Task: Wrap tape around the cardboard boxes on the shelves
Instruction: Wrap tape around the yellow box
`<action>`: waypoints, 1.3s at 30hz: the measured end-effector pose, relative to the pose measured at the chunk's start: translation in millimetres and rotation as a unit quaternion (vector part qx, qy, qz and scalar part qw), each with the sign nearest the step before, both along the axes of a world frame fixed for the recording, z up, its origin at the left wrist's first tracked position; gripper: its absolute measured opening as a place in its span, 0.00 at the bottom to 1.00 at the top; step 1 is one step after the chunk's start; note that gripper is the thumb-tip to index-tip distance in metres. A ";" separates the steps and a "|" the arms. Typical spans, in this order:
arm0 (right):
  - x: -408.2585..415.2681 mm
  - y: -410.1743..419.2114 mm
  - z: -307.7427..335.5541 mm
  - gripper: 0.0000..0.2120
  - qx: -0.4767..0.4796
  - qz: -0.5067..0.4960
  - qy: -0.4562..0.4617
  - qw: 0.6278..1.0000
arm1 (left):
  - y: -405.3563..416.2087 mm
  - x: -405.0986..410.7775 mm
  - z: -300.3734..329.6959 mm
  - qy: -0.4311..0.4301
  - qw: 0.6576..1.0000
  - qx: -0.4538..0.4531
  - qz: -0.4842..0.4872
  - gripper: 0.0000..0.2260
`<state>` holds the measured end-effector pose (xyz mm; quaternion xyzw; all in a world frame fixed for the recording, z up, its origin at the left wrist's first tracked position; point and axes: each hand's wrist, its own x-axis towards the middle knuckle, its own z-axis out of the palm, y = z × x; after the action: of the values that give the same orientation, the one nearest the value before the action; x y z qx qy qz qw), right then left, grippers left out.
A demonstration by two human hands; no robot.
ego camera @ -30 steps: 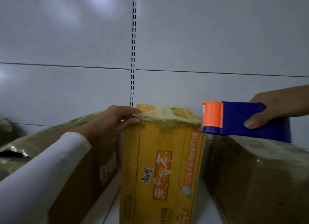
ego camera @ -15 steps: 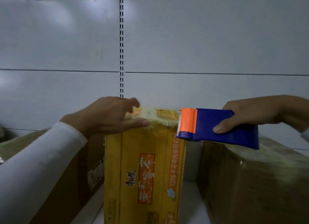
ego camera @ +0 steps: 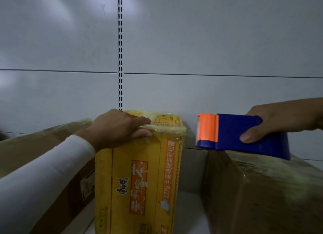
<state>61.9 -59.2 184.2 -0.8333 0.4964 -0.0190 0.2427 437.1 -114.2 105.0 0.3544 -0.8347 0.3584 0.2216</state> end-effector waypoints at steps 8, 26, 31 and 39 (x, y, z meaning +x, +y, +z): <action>12.5 -1.4 -16.8 0.22 -0.021 -0.037 0.005 0.999 | 10.5 -11.5 5.2 0.030 0.995 0.082 0.052 0.43; 4.5 7.5 -22.1 0.27 -0.013 -0.055 -0.014 0.998 | 1.6 -66.5 -3.3 0.005 1.000 0.024 -0.019 0.34; -3.4 20.6 -3.1 0.25 -0.013 -0.081 0.026 0.996 | -0.8 -64.5 -3.5 0.020 0.999 0.034 -0.025 0.33; 40.9 10.4 -21.7 0.20 -0.105 -0.161 0.063 0.979 | 1.2 -66.0 -7.0 0.028 0.998 0.022 -0.048 0.30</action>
<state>102.7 -48.8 162.4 -0.7626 0.6339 -0.0576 0.1153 371.1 -113.0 98.0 0.3286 -0.8518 0.3194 0.2539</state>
